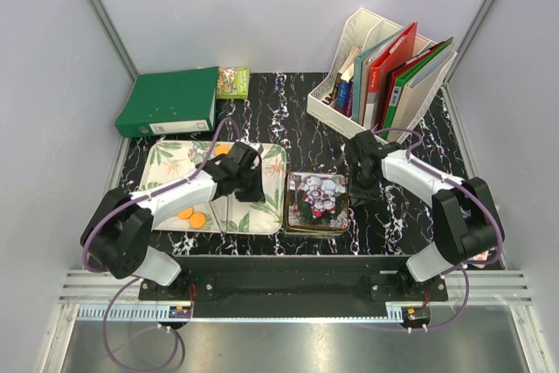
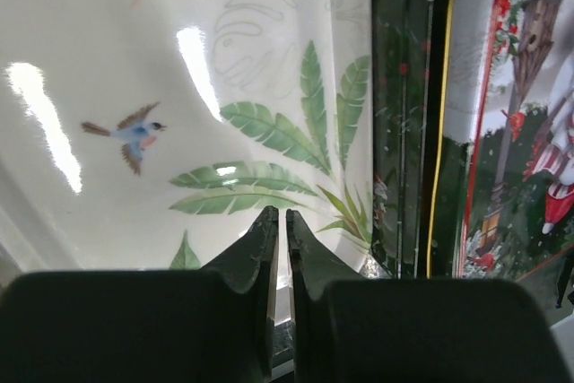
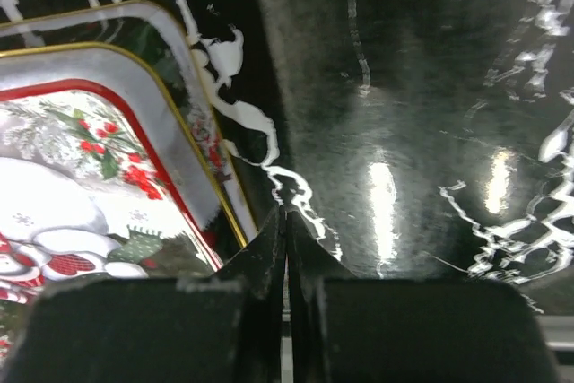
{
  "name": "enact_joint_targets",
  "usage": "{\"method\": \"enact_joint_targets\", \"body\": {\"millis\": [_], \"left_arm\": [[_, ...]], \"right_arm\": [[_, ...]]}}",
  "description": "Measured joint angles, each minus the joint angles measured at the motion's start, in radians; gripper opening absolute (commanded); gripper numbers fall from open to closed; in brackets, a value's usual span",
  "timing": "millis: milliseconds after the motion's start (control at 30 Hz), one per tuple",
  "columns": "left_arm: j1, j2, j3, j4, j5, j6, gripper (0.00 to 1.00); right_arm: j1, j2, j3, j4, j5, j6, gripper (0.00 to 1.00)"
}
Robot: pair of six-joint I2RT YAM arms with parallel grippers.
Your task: Pack the cookies
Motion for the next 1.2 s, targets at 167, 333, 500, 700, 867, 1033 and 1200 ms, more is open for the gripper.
{"method": "enact_joint_targets", "body": {"millis": [167,333,500,700,867,1033,1200], "left_arm": [[-0.032,0.019,0.000,0.021,0.011,-0.010,0.10],[-0.056,0.036,0.000,0.035,0.025,-0.027,0.10],[-0.074,0.052,0.000,0.048,0.034,-0.037,0.10],[-0.089,0.069,0.000,0.069,0.050,-0.048,0.09],[-0.110,0.092,0.000,0.076,0.062,-0.058,0.09],[-0.132,0.108,0.002,0.090,0.068,-0.072,0.08],[-0.139,0.109,0.002,0.096,0.071,-0.080,0.08]], "right_arm": [[0.000,0.016,-0.003,0.042,-0.069,-0.002,0.00],[-0.001,0.016,-0.004,0.053,-0.093,-0.005,0.00],[-0.002,0.016,-0.011,0.064,-0.095,-0.005,0.00],[-0.003,0.010,-0.021,0.069,-0.106,-0.005,0.00],[-0.005,0.008,-0.022,0.069,-0.116,-0.006,0.00],[-0.005,-0.002,-0.022,0.069,-0.128,-0.008,0.00],[-0.005,-0.023,-0.023,0.069,-0.143,-0.008,0.00]]}}
